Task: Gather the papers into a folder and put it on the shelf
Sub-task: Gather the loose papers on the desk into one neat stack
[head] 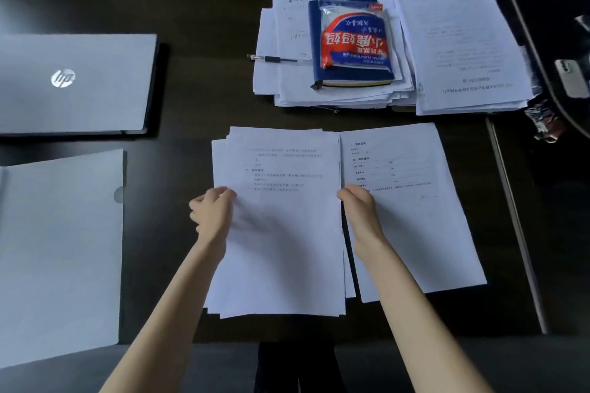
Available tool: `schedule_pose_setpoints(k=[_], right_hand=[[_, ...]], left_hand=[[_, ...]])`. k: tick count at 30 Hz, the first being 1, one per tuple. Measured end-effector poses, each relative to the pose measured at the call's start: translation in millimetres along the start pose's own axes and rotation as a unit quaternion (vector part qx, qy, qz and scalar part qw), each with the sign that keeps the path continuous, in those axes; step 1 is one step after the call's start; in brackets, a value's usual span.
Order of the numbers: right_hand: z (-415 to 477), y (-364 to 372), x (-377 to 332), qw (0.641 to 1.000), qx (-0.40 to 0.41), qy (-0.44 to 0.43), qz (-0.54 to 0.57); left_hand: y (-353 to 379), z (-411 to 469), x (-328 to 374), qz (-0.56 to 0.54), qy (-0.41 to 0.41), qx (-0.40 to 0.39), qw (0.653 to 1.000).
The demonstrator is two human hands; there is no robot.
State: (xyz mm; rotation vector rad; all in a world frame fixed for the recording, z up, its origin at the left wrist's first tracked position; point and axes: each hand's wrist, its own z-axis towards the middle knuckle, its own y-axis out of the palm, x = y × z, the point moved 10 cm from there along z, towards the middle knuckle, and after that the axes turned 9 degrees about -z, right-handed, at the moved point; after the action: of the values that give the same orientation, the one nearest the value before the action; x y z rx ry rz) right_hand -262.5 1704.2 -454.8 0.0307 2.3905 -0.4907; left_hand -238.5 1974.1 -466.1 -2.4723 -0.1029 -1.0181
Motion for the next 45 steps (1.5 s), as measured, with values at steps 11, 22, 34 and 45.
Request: schedule_pose_setpoints(k=[11, 22, 34, 45], right_hand=[[9.4, -2.1, -7.5, 0.990, 0.006, -0.111, -0.082], [6.8, 11.5, -5.0, 0.985, -0.058, -0.136, -0.095], [11.5, -6.1, -17.8, 0.978, -0.122, -0.168, 0.023], [26.9, -66.0, -2.3, 0.986, 0.023, -0.126, -0.107]], left_hand=[[11.6, -4.3, -0.1, -0.047, -0.007, -0.057, 0.997], [12.4, -4.3, 5.5, -0.072, 0.022, -0.070, 0.995], [5.3, 4.4, -2.9, -0.102, 0.008, -0.155, 0.983], [15.0, -4.5, -28.6, -0.136, -0.039, -0.142, 0.980]])
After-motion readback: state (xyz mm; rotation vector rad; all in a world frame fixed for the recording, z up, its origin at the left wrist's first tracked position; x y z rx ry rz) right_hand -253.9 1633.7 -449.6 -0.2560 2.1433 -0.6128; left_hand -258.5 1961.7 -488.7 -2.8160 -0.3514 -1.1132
